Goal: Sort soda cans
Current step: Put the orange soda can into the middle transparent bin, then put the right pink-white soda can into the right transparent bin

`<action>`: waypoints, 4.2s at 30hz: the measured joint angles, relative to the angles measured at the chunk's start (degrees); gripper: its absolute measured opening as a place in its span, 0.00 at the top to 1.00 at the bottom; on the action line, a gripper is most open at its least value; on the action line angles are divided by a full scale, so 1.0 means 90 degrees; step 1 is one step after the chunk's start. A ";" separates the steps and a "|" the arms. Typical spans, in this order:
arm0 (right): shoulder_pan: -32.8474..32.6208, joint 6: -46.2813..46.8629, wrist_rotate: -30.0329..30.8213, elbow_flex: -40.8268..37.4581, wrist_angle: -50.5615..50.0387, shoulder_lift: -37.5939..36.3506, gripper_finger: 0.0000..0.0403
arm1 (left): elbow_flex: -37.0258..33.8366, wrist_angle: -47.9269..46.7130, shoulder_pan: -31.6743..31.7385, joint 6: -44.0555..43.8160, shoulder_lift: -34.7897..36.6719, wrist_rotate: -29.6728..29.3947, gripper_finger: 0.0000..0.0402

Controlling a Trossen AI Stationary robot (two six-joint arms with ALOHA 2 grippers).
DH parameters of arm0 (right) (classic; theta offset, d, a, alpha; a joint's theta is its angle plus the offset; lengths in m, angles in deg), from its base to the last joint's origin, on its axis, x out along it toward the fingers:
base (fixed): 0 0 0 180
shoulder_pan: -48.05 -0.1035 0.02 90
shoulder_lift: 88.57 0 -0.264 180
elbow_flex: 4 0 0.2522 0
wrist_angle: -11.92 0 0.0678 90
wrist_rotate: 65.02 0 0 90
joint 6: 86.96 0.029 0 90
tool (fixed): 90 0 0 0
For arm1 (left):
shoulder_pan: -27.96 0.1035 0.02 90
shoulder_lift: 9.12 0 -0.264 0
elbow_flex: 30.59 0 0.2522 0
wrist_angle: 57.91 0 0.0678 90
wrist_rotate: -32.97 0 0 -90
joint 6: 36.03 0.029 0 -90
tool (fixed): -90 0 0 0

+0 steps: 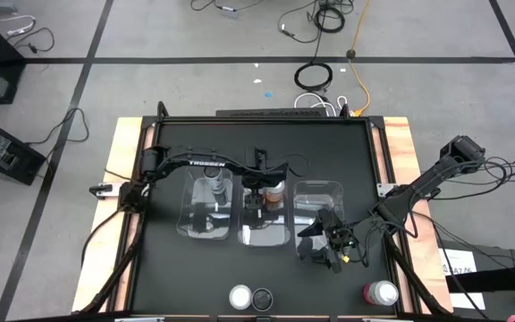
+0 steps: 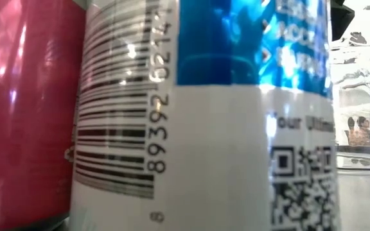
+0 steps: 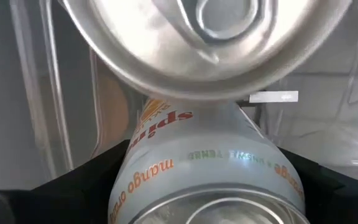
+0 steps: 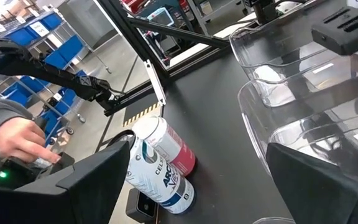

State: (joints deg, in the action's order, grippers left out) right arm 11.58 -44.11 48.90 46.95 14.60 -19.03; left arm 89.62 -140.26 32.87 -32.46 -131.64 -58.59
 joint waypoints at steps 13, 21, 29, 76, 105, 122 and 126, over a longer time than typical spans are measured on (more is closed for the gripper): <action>0.0000 0.0029 -0.0002 0.0000 -0.0002 0.0000 0.08 | 0.0017 0.0069 -0.0005 -0.0152 -0.0015 -0.0036 0.21; 0.0000 0.0027 -0.0026 0.0000 -0.0002 0.0000 0.08 | 0.0017 0.0101 -0.0005 -0.0179 -0.0015 -0.0046 0.13; 0.0000 0.0044 -0.0026 0.0000 -0.0001 0.0000 0.08 | 0.0019 0.0083 -0.0005 -0.0180 -0.0015 -0.0049 0.05; 0.0000 -0.0002 -0.0192 0.0000 0.0108 0.0000 0.08 | -0.0036 -0.0647 -0.1008 -0.1917 0.4176 0.0489 0.04; 0.0002 0.2768 -0.0043 0.4902 -0.9431 0.0341 0.08 | -0.4966 0.5466 -0.3602 -0.3176 0.4320 -0.0511 0.04; -0.0358 0.5128 -0.1849 0.5578 -1.0904 0.1526 0.08 | -0.6025 0.4905 -0.3560 -0.2518 0.6515 -0.0705 0.04; -0.0706 0.5955 -0.1877 0.5578 -1.0913 0.1566 0.08 | -0.6760 0.5451 -0.3560 -0.2524 0.7200 -0.0715 0.04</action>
State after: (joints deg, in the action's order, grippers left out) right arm 5.23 9.49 32.01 97.15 -83.62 -4.93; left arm 28.78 -91.20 0.83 -55.18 -66.84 -65.03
